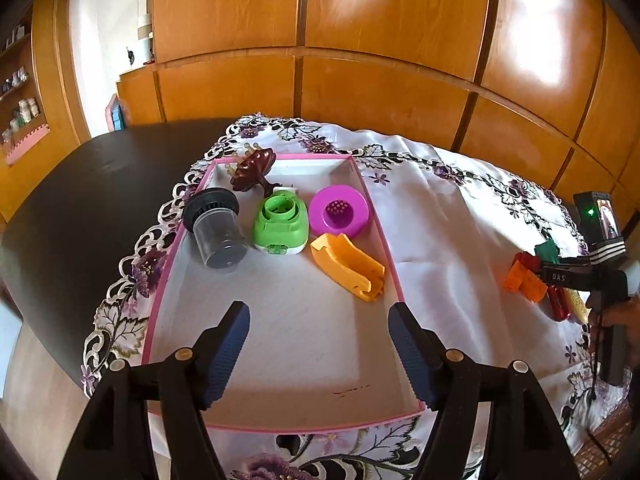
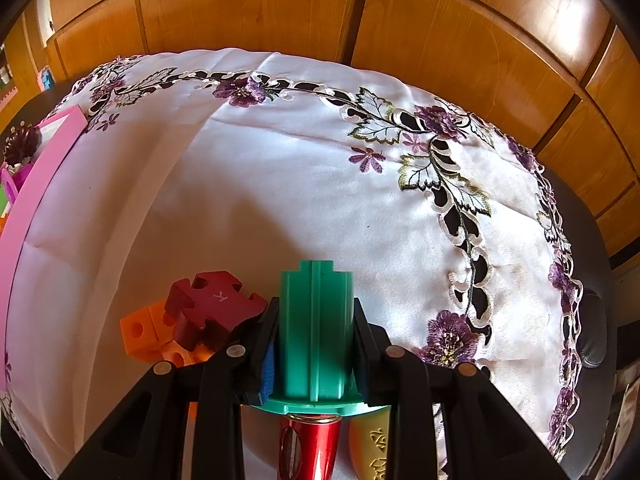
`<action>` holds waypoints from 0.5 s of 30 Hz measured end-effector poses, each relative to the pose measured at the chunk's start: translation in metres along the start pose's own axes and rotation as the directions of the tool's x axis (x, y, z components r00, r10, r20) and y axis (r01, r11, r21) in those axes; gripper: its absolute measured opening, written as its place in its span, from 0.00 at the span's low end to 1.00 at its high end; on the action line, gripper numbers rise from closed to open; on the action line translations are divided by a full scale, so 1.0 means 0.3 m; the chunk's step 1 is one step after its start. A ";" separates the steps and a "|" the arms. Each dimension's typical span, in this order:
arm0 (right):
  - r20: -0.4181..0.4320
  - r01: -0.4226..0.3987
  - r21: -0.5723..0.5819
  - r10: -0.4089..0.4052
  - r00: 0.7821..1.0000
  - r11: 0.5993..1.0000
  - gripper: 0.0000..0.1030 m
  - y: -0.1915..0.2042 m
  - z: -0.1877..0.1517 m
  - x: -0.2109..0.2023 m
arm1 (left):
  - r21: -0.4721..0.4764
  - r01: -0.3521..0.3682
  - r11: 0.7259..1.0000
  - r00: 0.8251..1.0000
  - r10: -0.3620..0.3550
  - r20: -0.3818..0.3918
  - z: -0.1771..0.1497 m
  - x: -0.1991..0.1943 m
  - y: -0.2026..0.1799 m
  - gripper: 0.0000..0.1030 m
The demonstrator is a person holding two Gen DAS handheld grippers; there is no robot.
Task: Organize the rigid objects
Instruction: 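Lift the teal stepped piece with the right gripper, then lower the teal stepped piece into the tray and open the right gripper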
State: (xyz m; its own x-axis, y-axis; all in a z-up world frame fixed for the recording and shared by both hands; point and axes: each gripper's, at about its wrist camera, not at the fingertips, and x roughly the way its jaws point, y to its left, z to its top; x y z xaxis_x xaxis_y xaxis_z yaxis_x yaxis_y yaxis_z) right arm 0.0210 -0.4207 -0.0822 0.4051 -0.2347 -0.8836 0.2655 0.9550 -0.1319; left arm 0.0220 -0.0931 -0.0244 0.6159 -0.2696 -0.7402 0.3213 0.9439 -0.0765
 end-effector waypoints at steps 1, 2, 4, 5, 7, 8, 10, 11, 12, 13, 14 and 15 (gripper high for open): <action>0.005 0.002 0.015 -0.002 1.000 1.000 0.29 -0.011 0.003 -0.003 | -0.002 -0.002 1.000 1.000 0.002 0.002 -0.002 -0.003 0.006 0.70; 0.016 -0.002 0.036 0.001 1.000 0.999 0.29 -0.025 0.006 -0.011 | -0.004 -0.004 1.000 1.000 0.004 0.004 -0.004 -0.005 0.011 0.70; 0.044 -0.013 0.073 0.010 0.999 0.997 0.29 -0.049 0.014 -0.031 | -0.006 -0.012 1.000 1.000 0.012 0.006 -0.005 -0.008 0.024 0.70; 0.065 -0.023 0.099 0.017 0.998 0.995 0.29 -0.066 0.018 -0.044 | -0.009 -0.015 1.000 1.000 0.015 0.006 -0.006 -0.009 0.030 0.70; 0.082 -0.027 0.123 0.017 0.996 0.992 0.29 -0.081 0.021 -0.057 | -0.020 -0.017 1.000 1.000 0.017 0.005 -0.004 -0.009 0.044 0.71; 0.089 -0.028 0.134 0.016 0.996 0.991 0.29 -0.087 0.022 -0.063 | -0.029 -0.019 0.999 1.000 0.019 0.005 -0.001 -0.010 0.054 0.71; 0.112 -0.028 0.140 0.012 0.994 0.990 0.29 -0.087 0.021 -0.082 | -0.041 -0.022 0.999 1.000 0.022 0.011 0.003 -0.016 0.073 0.71; 0.123 -0.026 0.138 0.009 0.992 0.990 0.29 -0.081 0.022 -0.093 | -0.048 -0.024 0.999 1.000 0.025 0.016 0.005 -0.022 0.085 0.71; 0.142 -0.035 0.138 0.016 0.990 0.990 0.29 -0.073 0.022 -0.112 | -0.054 -0.028 0.998 0.999 0.029 0.020 0.008 -0.027 0.098 0.71; 0.162 -0.063 0.138 0.040 0.986 0.988 0.29 -0.060 0.023 -0.138 | -0.063 -0.034 0.997 0.999 0.036 0.025 0.011 -0.034 0.117 0.71; 0.173 -0.079 0.133 0.055 0.983 0.988 0.29 -0.041 0.021 -0.156 | -0.070 -0.041 0.997 0.999 0.043 0.029 0.013 -0.039 0.133 0.71; 0.186 -0.102 0.119 0.079 0.979 0.988 0.29 -0.016 0.024 -0.177 | -0.082 -0.053 0.995 0.998 0.056 0.035 0.014 -0.043 0.158 0.72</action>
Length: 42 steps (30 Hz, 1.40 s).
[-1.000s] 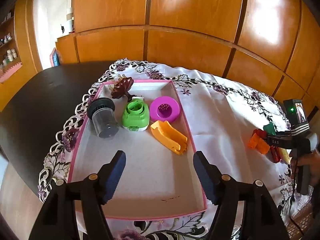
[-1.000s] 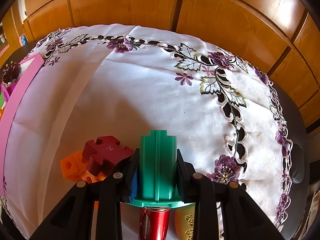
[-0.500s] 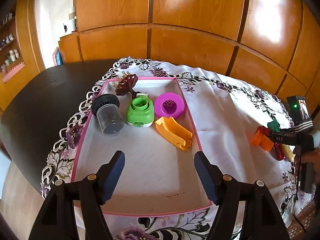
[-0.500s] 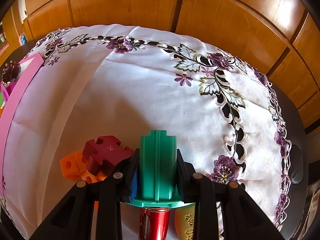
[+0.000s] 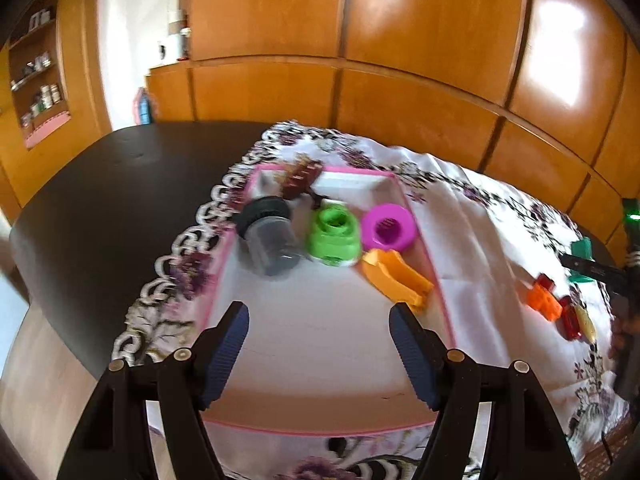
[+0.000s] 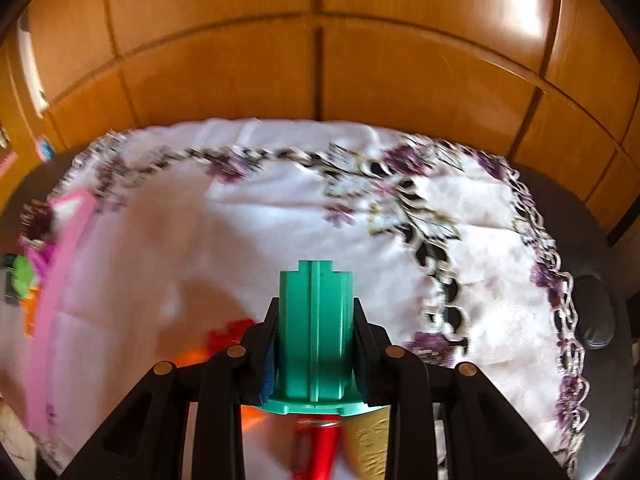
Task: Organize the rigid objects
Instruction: 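Lower the teal stepped piece into the tray and open the right gripper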
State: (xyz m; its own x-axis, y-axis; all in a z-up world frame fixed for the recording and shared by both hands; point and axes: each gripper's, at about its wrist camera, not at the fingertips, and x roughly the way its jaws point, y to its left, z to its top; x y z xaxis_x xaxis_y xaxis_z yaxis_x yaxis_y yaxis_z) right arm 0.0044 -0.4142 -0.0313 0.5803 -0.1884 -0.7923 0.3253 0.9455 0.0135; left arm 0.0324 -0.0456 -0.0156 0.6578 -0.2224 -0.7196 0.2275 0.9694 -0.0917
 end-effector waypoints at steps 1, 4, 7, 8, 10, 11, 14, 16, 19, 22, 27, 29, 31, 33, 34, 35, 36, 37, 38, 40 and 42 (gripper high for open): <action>0.011 -0.041 -0.018 0.042 0.999 0.999 0.29 0.043 0.002 -0.024 | -0.010 -0.009 1.000 1.000 0.009 0.002 0.002 0.000 0.017 0.72; 0.021 -0.139 -0.086 0.142 0.990 0.986 0.29 0.182 0.006 -0.073 | -0.060 -0.038 0.998 0.999 0.038 0.002 0.007 0.001 0.089 0.72; 0.005 -0.259 -0.195 0.265 0.964 0.946 0.29 0.381 0.003 -0.117 | -0.100 -0.059 0.993 0.998 0.060 0.008 0.009 -0.007 0.149 0.72; -0.006 -0.288 -0.233 0.295 0.956 0.929 0.29 0.450 -0.001 -0.128 | -0.110 -0.067 0.992 0.998 0.068 0.010 0.009 -0.009 0.166 0.72; -0.040 -0.348 -0.286 0.352 0.935 0.893 0.29 0.567 -0.014 -0.138 | -0.130 -0.077 0.989 0.997 0.079 0.012 0.005 -0.015 0.198 0.72; -0.060 -0.374 -0.313 0.375 0.925 0.873 0.29 0.628 -0.021 -0.138 | -0.139 -0.081 0.987 0.996 0.083 0.011 0.003 -0.017 0.214 0.72; -0.178 -0.481 -0.362 0.447 0.876 0.798 0.29 0.814 -0.065 -0.117 | -0.166 -0.088 0.982 0.996 0.091 0.010 -0.005 -0.023 0.249 0.72; -0.266 -0.534 -0.390 0.463 0.846 0.750 0.29 0.936 -0.107 -0.088 | -0.183 -0.091 0.979 0.996 0.094 0.006 -0.010 -0.023 0.271 0.72; -0.313 -0.504 -0.448 0.398 0.862 0.738 0.29 1.057 -0.149 -0.023 | -0.203 -0.091 0.975 0.996 0.094 0.004 -0.019 -0.025 0.297 0.72; -0.265 -0.419 -0.435 0.331 0.906 0.797 0.29 1.080 -0.120 0.058 | -0.217 -0.087 0.972 0.996 0.089 0.002 -0.031 -0.024 0.316 0.72; -0.197 -0.329 -0.396 0.270 0.942 0.857 0.34 1.031 -0.076 0.141 | -0.231 -0.075 0.970 0.997 0.074 -0.012 -0.051 -0.011 0.325 0.72; -0.217 -0.344 -0.376 0.279 0.935 0.861 0.37 1.010 -0.070 0.143 | -0.230 -0.069 0.971 0.998 0.067 -0.018 -0.057 -0.002 0.321 0.72; -0.222 -0.359 -0.359 0.295 0.929 0.861 0.41 0.995 -0.068 0.135 | -0.227 -0.064 0.972 0.998 0.061 -0.020 -0.059 0.002 0.317 0.72; -0.219 -0.369 -0.339 0.309 0.925 0.865 0.41 0.975 -0.066 0.121 | -0.221 -0.065 0.973 0.998 0.062 -0.023 -0.059 0.004 0.312 0.72; -0.217 -0.375 -0.330 0.317 0.923 0.866 0.41 0.967 -0.067 0.113 | -0.219 -0.065 0.974 0.998 0.061 -0.023 -0.059 0.004 0.310 0.73; -0.214 -0.380 -0.322 0.325 0.921 0.867 0.41 0.957 -0.066 0.107 | -0.217 -0.066 0.974 0.998 0.064 -0.020 -0.059 0.002 0.308 0.72; -0.208 -0.384 -0.315 0.332 0.920 0.868 0.41 0.945 -0.065 0.093 | -0.215 -0.069 0.974 0.998 0.066 -0.019 -0.059 0.000 0.308 0.72; -0.202 -0.386 -0.310 0.336 0.920 0.869 0.41 0.938 -0.065 0.085 | -0.211 -0.071 0.975 0.997 0.069 -0.018 -0.058 -0.002 0.305 0.72; -0.189 -0.389 -0.304 0.345 0.919 0.870 0.42 0.926 -0.065 0.067 | -0.209 -0.074 0.975 0.997 0.072 -0.017 -0.058 -0.003 0.304 0.72; -0.172 -0.394 -0.299 0.357 0.918 0.869 0.43 0.932 -0.069 0.050 | -0.202 -0.076 0.976 0.997 0.075 -0.016 -0.058 -0.004 0.297 0.72; -0.145 -0.387 -0.290 0.360 0.922 0.875 0.43 0.917 -0.059 0.036 | -0.195 -0.078 0.978 0.997 0.076 -0.017 -0.059 -0.006 0.288 0.72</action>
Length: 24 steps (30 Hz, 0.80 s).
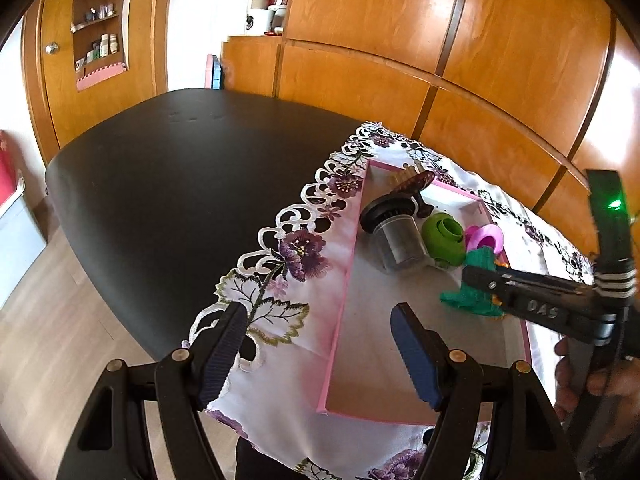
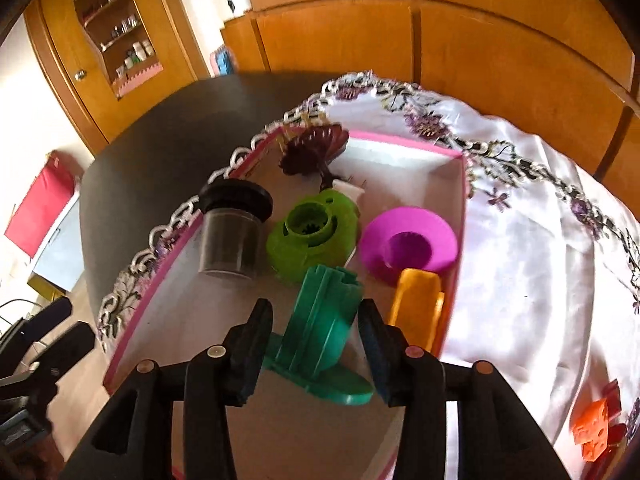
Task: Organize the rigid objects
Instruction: 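Lower the teal stepped piece into the tray and open the right gripper, then move the right gripper back to the yellow oval and red toy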
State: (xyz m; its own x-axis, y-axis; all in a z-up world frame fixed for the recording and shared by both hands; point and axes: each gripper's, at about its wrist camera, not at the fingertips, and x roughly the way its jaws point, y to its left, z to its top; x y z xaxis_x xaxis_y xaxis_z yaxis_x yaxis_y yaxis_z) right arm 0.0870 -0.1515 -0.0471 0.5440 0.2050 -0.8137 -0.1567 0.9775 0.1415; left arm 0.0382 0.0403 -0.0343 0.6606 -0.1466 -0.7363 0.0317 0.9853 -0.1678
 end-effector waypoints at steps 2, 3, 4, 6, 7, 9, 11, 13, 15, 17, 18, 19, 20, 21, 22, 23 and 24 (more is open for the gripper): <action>0.023 0.004 0.012 -0.005 1.000 1.000 0.43 -0.009 -0.005 -0.030 | 0.012 0.001 1.000 1.000 -0.001 -0.001 -0.003 -0.003 -0.012 0.73; 0.036 0.009 0.021 -0.010 0.999 1.000 0.43 -0.016 -0.004 -0.044 | 0.019 0.002 1.000 1.000 -0.002 0.001 -0.004 -0.006 -0.019 0.72; 0.046 0.012 0.028 -0.013 0.999 1.000 0.43 -0.023 -0.007 -0.058 | 0.027 0.003 1.000 1.000 -0.003 0.002 -0.005 -0.010 -0.025 0.72; 0.058 0.024 0.036 -0.026 0.998 0.999 0.43 -0.037 -0.013 -0.083 | 0.041 0.004 0.999 1.000 -0.004 0.006 -0.006 -0.016 -0.036 0.72; 0.066 0.033 0.038 -0.036 0.997 0.999 0.43 -0.046 -0.017 -0.098 | 0.047 0.005 0.999 1.000 -0.006 0.007 -0.007 -0.018 -0.041 0.72; 0.076 0.036 0.038 -0.039 0.996 0.999 0.43 -0.062 -0.024 -0.118 | 0.060 0.007 0.998 1.000 -0.008 0.008 -0.010 -0.022 -0.054 0.72; 0.086 0.046 0.039 -0.050 0.995 0.998 0.43 -0.081 -0.035 -0.146 | 0.070 0.012 0.997 1.000 -0.013 0.007 -0.013 -0.026 -0.067 0.73; 0.102 0.065 0.040 -0.069 0.992 0.997 0.43 -0.108 -0.050 -0.180 | 0.085 0.016 0.996 1.000 -0.017 0.008 -0.015 -0.029 -0.082 0.73; 0.115 0.079 0.045 -0.084 0.990 0.996 0.43 -0.140 -0.066 -0.212 | 0.098 0.020 0.995 1.000 -0.021 0.007 -0.018 -0.032 -0.096 0.72; 0.127 0.100 0.059 -0.107 0.986 0.993 0.43 -0.184 -0.085 -0.245 | 0.109 0.024 0.994 1.000 -0.025 0.008 -0.020 -0.036 -0.108 0.72; 0.131 0.106 0.069 -0.115 0.985 0.992 0.43 -0.207 -0.093 -0.260 | 0.115 0.025 0.993 1.000 -0.026 0.008 -0.022 -0.037 -0.115 0.72; 0.135 0.117 0.084 -0.128 0.982 0.990 0.43 -0.236 -0.104 -0.280 | 0.122 0.027 0.992 1.000 -0.028 0.007 -0.023 -0.039 -0.123 0.73; 0.139 0.129 0.093 -0.141 0.980 0.987 0.43 -0.256 -0.112 -0.295 | 0.129 0.028 0.991 1.000 -0.030 0.007 -0.024 -0.040 -0.130 0.73; 0.144 0.152 0.107 -0.166 0.975 0.983 0.43 -0.294 -0.124 -0.320 | 0.137 0.030 0.990 0.999 -0.032 0.009 -0.025 -0.042 -0.139 0.72; 0.147 0.170 0.119 -0.186 0.971 0.978 0.43 -0.326 -0.135 -0.341 | 0.142 0.032 0.989 0.999 -0.033 0.009 -0.026 -0.043 -0.145 0.73; 0.149 0.186 0.134 -0.206 0.967 0.973 0.43 -0.359 -0.147 -0.364 | 0.149 0.034 0.988 0.999 -0.035 0.008 -0.027 -0.043 -0.153 0.72; 0.150 0.203 0.150 -0.225 0.963 0.968 0.43 -0.395 -0.161 -0.387 | 0.156 0.035 0.987 0.999 -0.036 0.008 -0.027 -0.043 -0.162 0.73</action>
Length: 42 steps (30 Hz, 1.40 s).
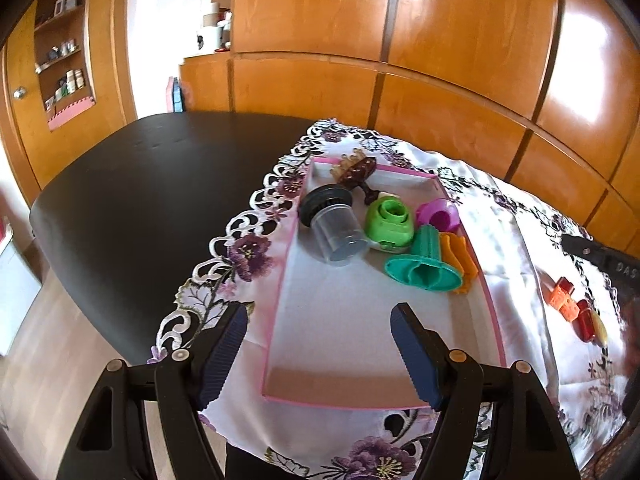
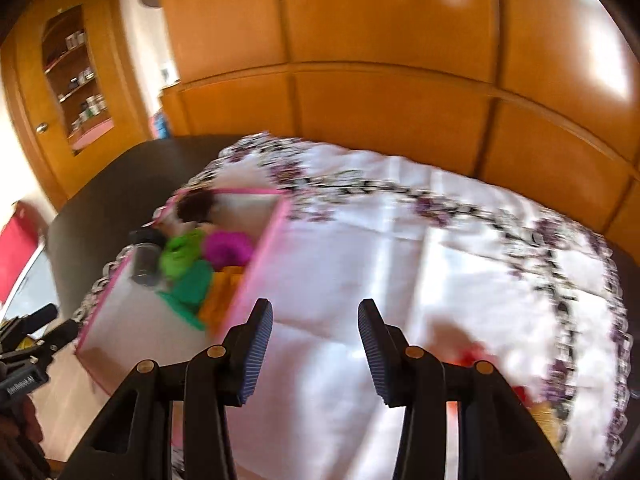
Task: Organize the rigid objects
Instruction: 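Move the right gripper back to the yellow oval and red toy, then grasp the orange block chain with the left gripper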
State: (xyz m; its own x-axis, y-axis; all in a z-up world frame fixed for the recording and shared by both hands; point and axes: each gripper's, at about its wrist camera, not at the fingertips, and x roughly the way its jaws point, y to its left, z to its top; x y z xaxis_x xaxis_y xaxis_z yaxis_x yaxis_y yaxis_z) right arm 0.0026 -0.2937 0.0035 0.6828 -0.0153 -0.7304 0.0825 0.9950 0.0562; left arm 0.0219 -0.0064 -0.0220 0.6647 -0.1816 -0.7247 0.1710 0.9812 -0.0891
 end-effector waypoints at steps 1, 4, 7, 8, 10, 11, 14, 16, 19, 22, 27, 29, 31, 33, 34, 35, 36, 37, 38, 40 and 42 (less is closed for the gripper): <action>0.003 0.020 0.012 -0.020 1.000 1.000 0.43 -0.037 -0.004 -0.013 | 0.006 0.000 1.000 1.000 0.000 0.000 0.001 0.000 -0.008 0.73; 0.005 0.097 0.065 -0.098 0.995 0.993 0.43 -0.170 -0.026 -0.054 | 0.024 0.006 1.000 1.000 -0.006 -0.005 0.001 0.003 -0.033 0.73; -0.006 0.165 0.139 -0.166 0.986 0.977 0.43 -0.318 -0.045 -0.093 | 0.048 0.011 0.999 1.000 -0.011 -0.004 0.005 0.002 -0.062 0.73; -0.009 0.187 0.170 -0.188 0.982 0.968 0.43 -0.369 -0.053 -0.105 | 0.059 0.014 0.998 1.000 -0.014 -0.003 0.007 0.001 -0.075 0.72; -0.013 0.234 0.234 -0.238 0.971 0.944 0.43 -0.462 -0.074 -0.127 | 0.083 0.031 0.996 1.000 -0.031 0.002 0.014 -0.003 -0.105 0.72; -0.012 0.264 0.271 -0.271 0.962 0.926 0.43 -0.514 -0.091 -0.140 | 0.097 0.040 0.994 0.999 -0.040 0.002 0.018 -0.005 -0.123 0.72; -0.027 0.307 0.420 -0.326 0.945 0.854 0.43 -0.656 -0.139 -0.162 | 0.138 0.083 0.987 0.997 -0.082 -0.011 0.028 -0.001 -0.187 0.72; -0.047 0.279 0.571 -0.308 0.950 0.772 0.43 -0.760 -0.175 -0.172 | 0.157 0.110 0.981 0.994 -0.107 -0.028 0.032 0.006 -0.229 0.72; -0.060 0.276 0.652 -0.315 0.947 0.706 0.43 -0.822 -0.207 -0.182 | 0.209 0.155 0.966 0.988 -0.150 -0.043 0.030 0.010 -0.308 0.72; -0.075 0.241 0.699 -0.266 0.961 0.674 0.43 -0.852 -0.229 -0.172 | 0.269 0.199 0.942 0.980 -0.189 -0.064 0.022 0.009 -0.397 0.72; -0.076 0.236 0.696 -0.257 0.963 0.678 0.43 -0.839 -0.234 -0.178 | 0.357 0.264 0.896 0.964 -0.236 -0.119 -0.002 0.032 -0.535 0.72; -0.075 0.232 0.701 -0.253 0.964 0.674 0.43 -0.844 -0.235 -0.170 | 0.395 0.300 0.868 0.954 -0.260 -0.152 -0.006 0.048 -0.599 0.72; -0.073 0.226 0.709 -0.249 0.966 0.668 0.43 -0.849 -0.238 -0.171 | 0.420 0.330 0.845 0.943 -0.282 -0.174 -0.008 0.064 -0.652 0.72; -0.076 0.223 0.716 -0.244 0.967 0.662 0.43 -0.854 -0.240 -0.172 | 0.440 0.354 0.826 0.935 -0.297 -0.194 -0.008 0.081 -0.706 0.72; -0.076 0.220 0.718 -0.240 0.968 0.660 0.43 -0.854 -0.241 -0.172 | 0.447 0.370 0.814 0.929 -0.311 -0.203 -0.007 0.089 -0.735 0.72; -0.076 0.217 0.720 -0.237 0.969 0.659 0.43 -0.855 -0.242 -0.172 | 0.452 0.384 0.805 0.923 -0.322 -0.210 -0.005 0.101 -0.763 0.72; -0.076 0.217 0.720 -0.236 0.969 0.659 0.43 -0.855 -0.242 -0.170 | 0.461 0.393 0.795 0.919 -0.328 -0.218 -0.006 0.115 -0.799 0.72; -0.077 0.217 0.721 -0.235 0.969 0.659 0.43 -0.856 -0.242 -0.169 | 0.467 0.401 0.788 0.916 -0.333 -0.225 -0.006 0.126 -0.827 0.72; -0.076 0.213 0.722 -0.231 0.970 0.658 0.43 -0.856 -0.243 -0.168 | 0.473 0.410 0.780 0.912 -0.338 -0.234 -0.009 0.140 -0.858 0.72; -0.076 0.208 0.725 -0.224 0.972 0.656 0.43 -0.856 -0.245 -0.166 | 0.487 0.426 0.763 0.904 -0.339 -0.260 -0.015 0.172 -0.910 0.72; -0.075 0.199 0.730 -0.212 0.974 0.654 0.43 -0.857 -0.246 -0.162 | 0.500 0.441 0.745 0.897 -0.341 -0.282 -0.020 0.207 -0.958 0.72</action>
State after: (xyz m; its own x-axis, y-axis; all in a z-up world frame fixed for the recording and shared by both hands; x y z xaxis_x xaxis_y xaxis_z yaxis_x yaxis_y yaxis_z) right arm -0.1054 -0.5415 -0.0257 0.5932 -0.2190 -0.7747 0.7195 0.5758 0.3882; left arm 0.0094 -0.2992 -0.0454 0.3327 -0.4794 -0.8121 0.7842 0.6189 -0.0441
